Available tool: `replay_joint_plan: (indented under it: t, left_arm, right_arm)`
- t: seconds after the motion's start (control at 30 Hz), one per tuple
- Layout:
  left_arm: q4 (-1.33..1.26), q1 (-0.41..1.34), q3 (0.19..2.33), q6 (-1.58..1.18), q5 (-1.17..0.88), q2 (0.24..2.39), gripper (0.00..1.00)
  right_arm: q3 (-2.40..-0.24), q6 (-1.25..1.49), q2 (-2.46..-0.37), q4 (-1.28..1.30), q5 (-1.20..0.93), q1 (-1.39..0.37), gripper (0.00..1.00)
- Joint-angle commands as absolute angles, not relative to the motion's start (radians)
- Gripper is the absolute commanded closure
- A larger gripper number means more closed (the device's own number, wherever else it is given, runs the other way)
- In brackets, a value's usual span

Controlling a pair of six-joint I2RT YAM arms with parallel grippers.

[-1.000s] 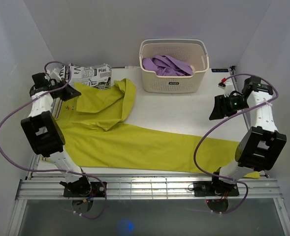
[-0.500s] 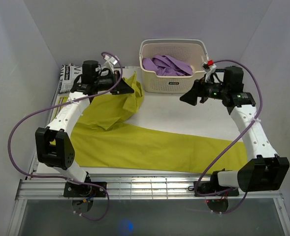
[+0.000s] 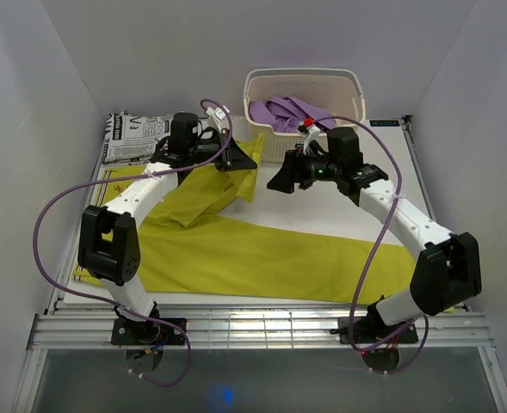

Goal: Fold and stack the trousers
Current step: Flatten the trousers out

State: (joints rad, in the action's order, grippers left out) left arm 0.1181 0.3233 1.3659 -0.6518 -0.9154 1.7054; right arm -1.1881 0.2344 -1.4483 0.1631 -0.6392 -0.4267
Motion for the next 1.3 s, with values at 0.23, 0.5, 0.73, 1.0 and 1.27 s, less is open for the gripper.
replay_joint_plan:
  t: [0.23,0.5,0.73,1.0,1.27]
  left_arm:
    - [0.009,0.357,1.356,-0.785,-0.914,1.706,1.00]
    - [-0.034,0.374,1.312,-0.818,-0.916,1.666,1.00]
    - [0.043,0.353,1.292,-0.732,-0.902,1.547,0.86]
    - [0.504,-0.076,1.342,-0.415,-0.815,1.448,0.41]
    - [0.617,-0.373,1.132,-0.095,-0.485,1.506,0.48]
  right_arm:
    - [-1.273,0.426,-1.578,-0.046,-0.571,-0.492,0.24]
    - [-1.339,0.422,-1.647,-0.061,-0.558,-0.518,0.69]
    - [-1.321,0.364,-1.537,-0.029,-0.575,-0.502,0.92]
    - [-1.273,0.226,-1.316,0.202,-0.600,-0.368,0.92]
    - [-1.313,0.006,-1.183,0.506,-0.543,-0.103,0.92]
